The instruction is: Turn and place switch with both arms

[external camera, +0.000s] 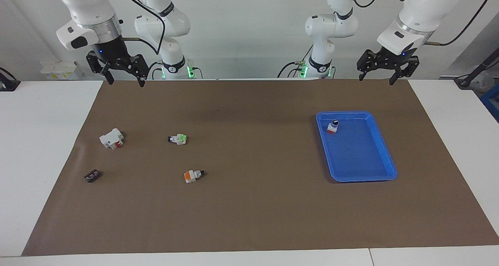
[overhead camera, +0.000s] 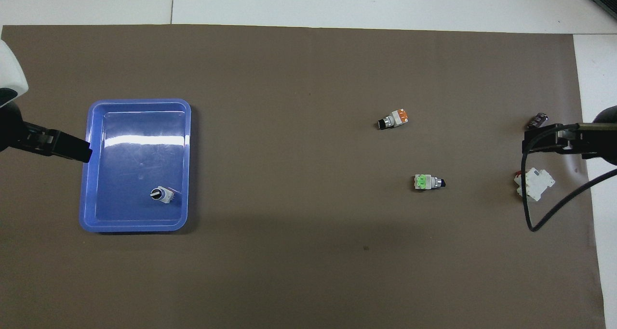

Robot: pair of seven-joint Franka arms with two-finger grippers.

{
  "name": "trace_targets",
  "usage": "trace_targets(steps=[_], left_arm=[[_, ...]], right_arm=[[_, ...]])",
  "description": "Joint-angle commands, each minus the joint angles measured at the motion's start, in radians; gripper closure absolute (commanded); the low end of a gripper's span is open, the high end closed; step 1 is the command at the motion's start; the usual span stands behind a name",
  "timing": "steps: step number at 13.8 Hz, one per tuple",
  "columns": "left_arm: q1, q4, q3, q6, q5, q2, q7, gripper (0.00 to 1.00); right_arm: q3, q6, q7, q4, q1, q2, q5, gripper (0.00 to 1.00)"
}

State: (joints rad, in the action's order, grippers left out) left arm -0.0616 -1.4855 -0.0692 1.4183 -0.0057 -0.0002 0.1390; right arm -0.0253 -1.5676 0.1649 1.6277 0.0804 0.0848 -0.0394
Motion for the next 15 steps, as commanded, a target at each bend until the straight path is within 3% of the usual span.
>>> trace_targets(steps=[1,8,10,13,15], left_arm=[[0.0,-0.032,0.0,0.002,0.02,-0.029,-0.004,0.0],[0.0,-0.032,0.0,0.002,0.019,-0.029,-0.004,0.0],[0.0,-0.032,0.0,0.002,0.019,-0.029,-0.004,0.0],[0.0,-0.032,0.0,0.002,0.021,-0.029,-0.004,0.0],[0.0,-0.032,0.0,0.002,0.021,-0.029,-0.004,0.0]], right_arm=[[0.005,-0.006,0.025,0.02,-0.013,0.021,-0.005,0.0],[0.008,-0.018,0.023,0.069,-0.002,0.049,0.009,0.0],[0.015,-0.066,0.013,0.087,0.004,0.05,0.009,0.0],[0.016,-0.225,0.011,0.216,0.039,0.053,0.01,0.0],[0.016,-0.27,-0.005,0.244,0.053,0.055,0.01,0.0]])
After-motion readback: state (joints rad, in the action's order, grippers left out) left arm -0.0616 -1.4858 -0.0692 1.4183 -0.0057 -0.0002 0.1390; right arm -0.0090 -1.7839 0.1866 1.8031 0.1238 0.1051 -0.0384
